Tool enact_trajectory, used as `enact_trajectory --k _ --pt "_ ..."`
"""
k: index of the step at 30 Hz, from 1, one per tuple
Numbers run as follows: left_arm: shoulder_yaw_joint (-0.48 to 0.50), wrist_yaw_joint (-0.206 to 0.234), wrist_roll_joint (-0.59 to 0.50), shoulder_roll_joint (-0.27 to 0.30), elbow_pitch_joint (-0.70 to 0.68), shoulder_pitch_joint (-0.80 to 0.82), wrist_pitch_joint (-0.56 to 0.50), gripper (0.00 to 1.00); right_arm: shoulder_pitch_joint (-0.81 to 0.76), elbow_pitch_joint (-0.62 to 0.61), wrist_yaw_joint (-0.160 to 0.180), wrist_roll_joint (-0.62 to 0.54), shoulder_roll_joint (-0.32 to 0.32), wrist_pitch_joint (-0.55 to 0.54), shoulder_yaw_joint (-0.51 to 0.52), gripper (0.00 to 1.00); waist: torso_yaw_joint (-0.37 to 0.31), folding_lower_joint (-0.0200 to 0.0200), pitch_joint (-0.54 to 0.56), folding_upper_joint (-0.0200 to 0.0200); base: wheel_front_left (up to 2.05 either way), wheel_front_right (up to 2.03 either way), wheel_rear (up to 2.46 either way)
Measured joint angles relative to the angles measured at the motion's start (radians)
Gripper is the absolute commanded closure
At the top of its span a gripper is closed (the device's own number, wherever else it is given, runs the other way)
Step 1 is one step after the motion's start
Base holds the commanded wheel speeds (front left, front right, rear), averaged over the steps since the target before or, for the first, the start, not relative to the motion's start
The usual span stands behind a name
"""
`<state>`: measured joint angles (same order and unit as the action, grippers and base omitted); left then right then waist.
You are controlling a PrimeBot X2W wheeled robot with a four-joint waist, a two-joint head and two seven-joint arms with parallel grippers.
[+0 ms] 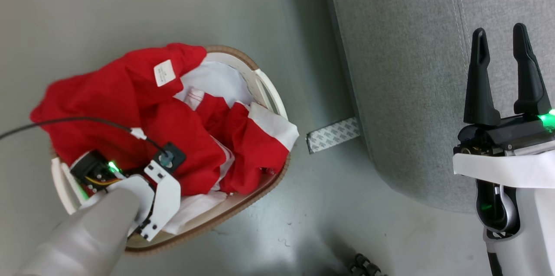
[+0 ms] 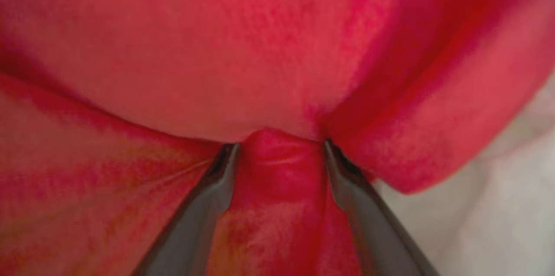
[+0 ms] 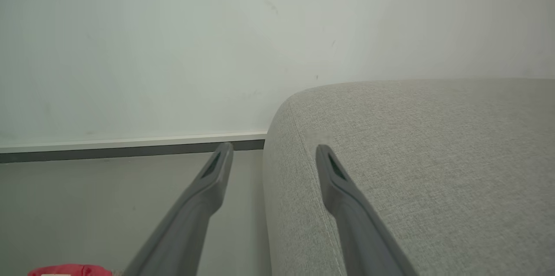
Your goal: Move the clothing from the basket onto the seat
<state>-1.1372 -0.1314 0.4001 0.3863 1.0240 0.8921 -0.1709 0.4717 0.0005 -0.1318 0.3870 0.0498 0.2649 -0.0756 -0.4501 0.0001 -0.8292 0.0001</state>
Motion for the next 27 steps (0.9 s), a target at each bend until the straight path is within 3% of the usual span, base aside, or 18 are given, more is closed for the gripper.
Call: enact_trajectory --k 2,3,5,14,27 --pt "-0.015 0.0 0.011 -0.002 0.009 0.011 0.0 0.04 0.004 0.0 0.0 0.0 0.0 0.0 -0.004 0.0 -0.006 0.0 -0.011 -0.0001 0.0 0.0 0.0" --pt "-0.023 0.0 0.02 -0.004 0.014 0.016 0.001 0.47 0.006 0.0 0.0 0.0 0.0 0.0 -0.005 0.0 -0.007 0.0 -0.013 0.0 0.0 0.0 0.0" --pt "-0.036 0.0 0.041 -0.016 0.02 0.023 0.011 1.0 0.01 0.002 0.0 -0.001 0.0 0.0 0.001 0.0 -0.003 0.0 -0.012 0.0 0.0 0.0 0.0" --pt "-0.07 0.0 0.101 -0.087 0.038 0.002 0.13 1.0 0.013 0.03 0.0 -0.054 -0.001 0.0 0.026 0.0 0.044 0.0 0.079 -0.0001 0.0 0.0 0.0" --pt "-0.034 0.0 0.235 -0.206 0.032 -0.107 0.382 1.0 -0.088 0.091 0.0 -0.154 -0.002 0.0 0.054 0.0 0.167 -0.0002 0.365 -0.0001 0.0 0.0 0.0"
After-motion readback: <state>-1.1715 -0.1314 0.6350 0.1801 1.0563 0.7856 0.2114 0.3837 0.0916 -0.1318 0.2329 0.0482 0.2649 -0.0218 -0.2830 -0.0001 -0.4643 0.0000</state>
